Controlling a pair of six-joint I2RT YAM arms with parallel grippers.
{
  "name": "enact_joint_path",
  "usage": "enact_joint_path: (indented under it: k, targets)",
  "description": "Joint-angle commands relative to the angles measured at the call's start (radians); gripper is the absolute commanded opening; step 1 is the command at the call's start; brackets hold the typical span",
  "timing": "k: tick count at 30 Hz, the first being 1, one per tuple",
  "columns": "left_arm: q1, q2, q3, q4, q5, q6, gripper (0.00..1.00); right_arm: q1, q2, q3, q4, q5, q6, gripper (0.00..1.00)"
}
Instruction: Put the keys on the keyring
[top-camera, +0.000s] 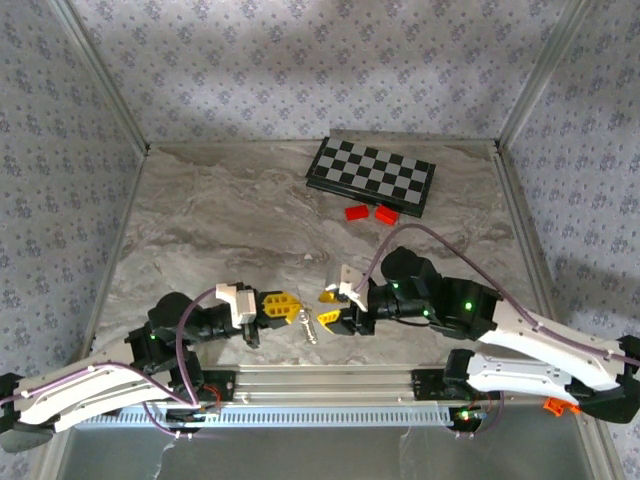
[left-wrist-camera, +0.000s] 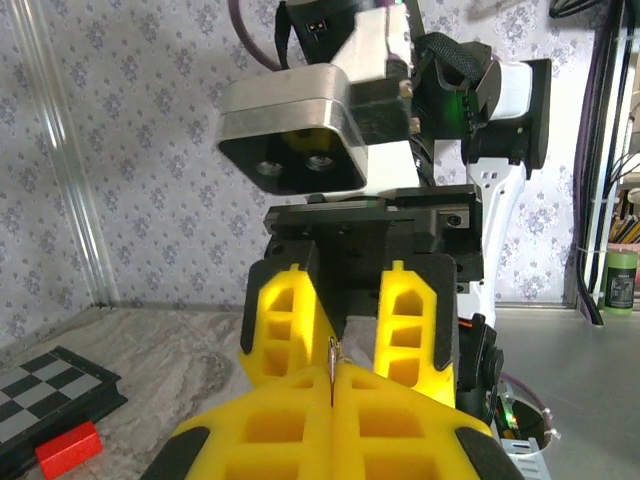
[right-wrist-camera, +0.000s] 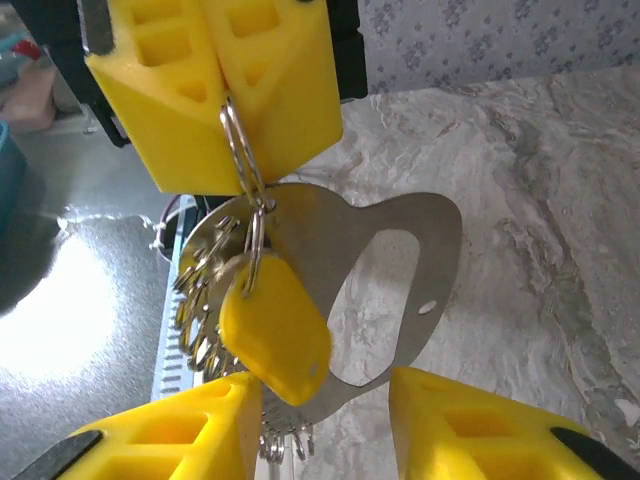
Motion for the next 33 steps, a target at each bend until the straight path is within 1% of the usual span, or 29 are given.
enact_joint_path:
  k: [1, 4, 8, 15, 20, 27, 30, 33]
  targets:
    - [-0.002, -0.011, 0.011, 0.044, 0.013, -0.007, 0.00, 0.010, -0.052, 0.032, 0.000, 0.044, -0.016, 0.47]
    - [-0.002, -0.008, 0.013, 0.037, 0.027, -0.008, 0.00, 0.014, -0.061, 0.040, 0.023, 0.048, -0.020, 0.48]
    - [-0.002, -0.001, 0.017, 0.037, 0.039, -0.010, 0.00, 0.027, -0.057, 0.045, 0.079, 0.019, -0.016, 0.49]
    - [-0.001, 0.024, 0.028, 0.030, 0.075, -0.008, 0.00, 0.040, -0.022, 0.057, 0.136, -0.007, -0.026, 0.46]
    - [-0.002, 0.027, 0.029, 0.033, 0.080, -0.009, 0.00, 0.044, 0.003, 0.058, 0.139, -0.019, -0.031, 0.40]
    - [-0.001, 0.025, 0.030, 0.030, 0.078, -0.006, 0.00, 0.044, 0.018, 0.045, 0.141, -0.029, -0.033, 0.36]
    - [-0.001, 0.025, 0.030, 0.031, 0.078, -0.008, 0.00, 0.044, 0.020, 0.038, 0.147, -0.032, -0.031, 0.31]
    - [-0.001, 0.025, 0.027, 0.034, 0.078, -0.009, 0.00, 0.044, 0.017, 0.028, 0.157, -0.034, -0.030, 0.22]
